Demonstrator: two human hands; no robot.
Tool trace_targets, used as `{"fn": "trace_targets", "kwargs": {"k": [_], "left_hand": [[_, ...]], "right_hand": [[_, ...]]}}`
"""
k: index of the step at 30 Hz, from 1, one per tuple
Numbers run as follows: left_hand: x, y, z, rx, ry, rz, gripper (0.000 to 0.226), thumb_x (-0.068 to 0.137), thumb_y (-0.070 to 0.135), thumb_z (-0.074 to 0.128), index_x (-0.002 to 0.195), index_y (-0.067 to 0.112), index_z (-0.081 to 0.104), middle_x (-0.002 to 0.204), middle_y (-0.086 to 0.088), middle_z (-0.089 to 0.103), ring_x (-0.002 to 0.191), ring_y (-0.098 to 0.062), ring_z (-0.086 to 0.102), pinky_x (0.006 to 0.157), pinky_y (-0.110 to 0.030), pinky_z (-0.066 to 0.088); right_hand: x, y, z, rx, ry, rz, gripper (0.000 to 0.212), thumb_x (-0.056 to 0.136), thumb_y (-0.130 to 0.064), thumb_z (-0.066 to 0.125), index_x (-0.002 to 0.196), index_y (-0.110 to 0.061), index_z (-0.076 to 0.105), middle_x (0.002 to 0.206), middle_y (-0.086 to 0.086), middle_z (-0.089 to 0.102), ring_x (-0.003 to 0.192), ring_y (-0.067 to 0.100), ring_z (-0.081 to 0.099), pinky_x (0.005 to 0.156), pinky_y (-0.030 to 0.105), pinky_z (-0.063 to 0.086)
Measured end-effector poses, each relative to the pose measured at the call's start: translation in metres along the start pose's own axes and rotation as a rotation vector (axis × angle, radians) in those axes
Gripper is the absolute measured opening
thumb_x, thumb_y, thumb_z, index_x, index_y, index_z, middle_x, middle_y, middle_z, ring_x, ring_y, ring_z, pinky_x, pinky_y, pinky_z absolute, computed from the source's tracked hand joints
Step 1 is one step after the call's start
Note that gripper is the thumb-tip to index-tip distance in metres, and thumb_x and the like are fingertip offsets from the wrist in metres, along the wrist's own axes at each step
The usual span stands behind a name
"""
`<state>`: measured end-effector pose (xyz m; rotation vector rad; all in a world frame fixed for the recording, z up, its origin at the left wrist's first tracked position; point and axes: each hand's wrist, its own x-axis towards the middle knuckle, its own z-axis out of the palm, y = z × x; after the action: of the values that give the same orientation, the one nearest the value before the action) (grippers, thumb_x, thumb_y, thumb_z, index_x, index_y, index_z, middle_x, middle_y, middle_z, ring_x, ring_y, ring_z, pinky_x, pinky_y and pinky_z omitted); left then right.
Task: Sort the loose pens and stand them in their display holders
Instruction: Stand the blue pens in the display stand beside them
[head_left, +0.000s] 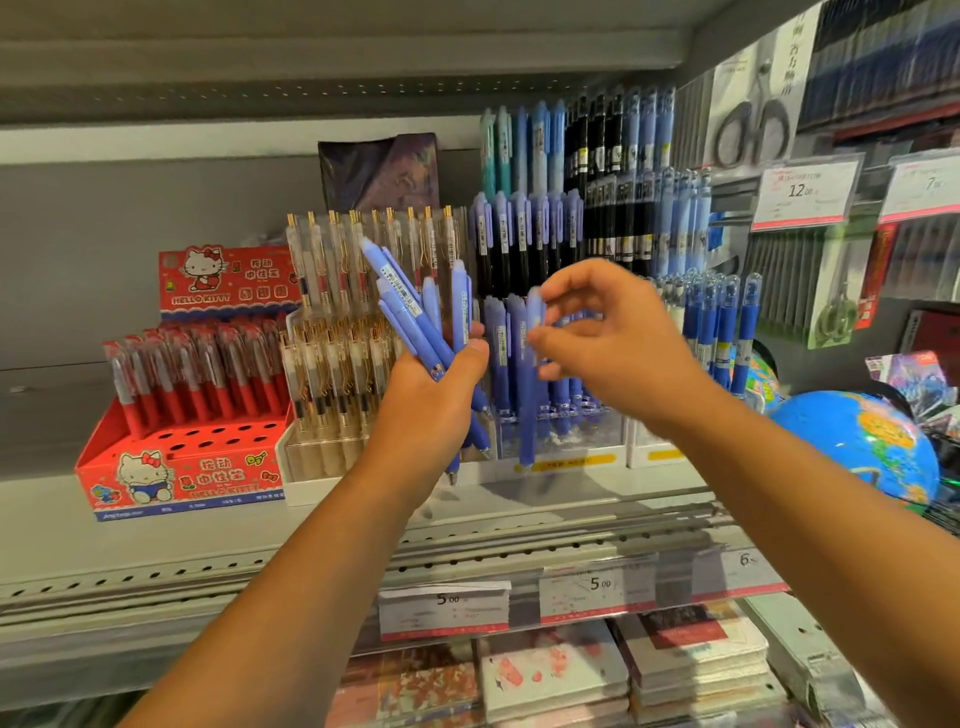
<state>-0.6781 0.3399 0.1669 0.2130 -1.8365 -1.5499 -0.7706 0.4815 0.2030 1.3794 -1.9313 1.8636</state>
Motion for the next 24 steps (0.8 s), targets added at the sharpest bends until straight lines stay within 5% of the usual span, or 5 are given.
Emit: {"fn": "trace_targets", "kwargs": {"k": [7, 11, 20, 24], "left_hand": [[-0.002, 0.000, -0.001, 0.023, -0.037, -0.041, 0.020, 0.100, 0.033, 0.054, 0.085, 0.022, 0.050, 0.046, 0.011, 0.052, 0.032, -0.010, 0.037, 0.037, -0.024, 0.037], [-0.001, -0.001, -0.001, 0.024, -0.037, -0.014, 0.018, 0.100, 0.032, 0.055, 0.084, 0.025, 0.053, 0.053, 0.009, 0.053, 0.035, -0.005, 0.042, 0.040, -0.025, 0.038], [0.001, -0.005, -0.002, 0.037, -0.049, 0.005, 0.010, 0.098, 0.034, 0.058, 0.092, 0.027, 0.054, 0.066, 0.003, 0.057, 0.045, -0.005, 0.051, 0.046, -0.021, 0.043], [0.000, -0.003, -0.001, 0.036, -0.056, 0.023, 0.013, 0.097, 0.033, 0.059, 0.089, 0.022, 0.055, 0.068, 0.001, 0.056, 0.046, -0.006, 0.050, 0.047, -0.020, 0.042]], "right_hand": [[0.022, 0.014, -0.025, -0.452, 0.304, -0.152, 0.021, 0.092, -0.017, 0.065, 0.109, -0.021, 0.054, 0.093, -0.009, 0.057, 0.079, 0.004, 0.059, 0.072, 0.018, 0.049], [0.022, 0.023, -0.022, -0.539, 0.329, -0.174, 0.025, 0.093, -0.016, 0.062, 0.117, -0.012, 0.056, 0.103, 0.004, 0.060, 0.085, 0.017, 0.059, 0.079, 0.032, 0.052], [0.016, 0.028, -0.013, -0.708, 0.201, -0.047, 0.028, 0.095, -0.014, 0.058, 0.122, -0.007, 0.055, 0.107, 0.004, 0.058, 0.093, 0.022, 0.057, 0.084, 0.038, 0.050], [0.014, 0.030, -0.011, -0.749, 0.205, 0.011, 0.026, 0.095, -0.013, 0.057, 0.120, -0.008, 0.054, 0.097, 0.001, 0.054, 0.082, 0.019, 0.052, 0.071, 0.033, 0.041]]}}
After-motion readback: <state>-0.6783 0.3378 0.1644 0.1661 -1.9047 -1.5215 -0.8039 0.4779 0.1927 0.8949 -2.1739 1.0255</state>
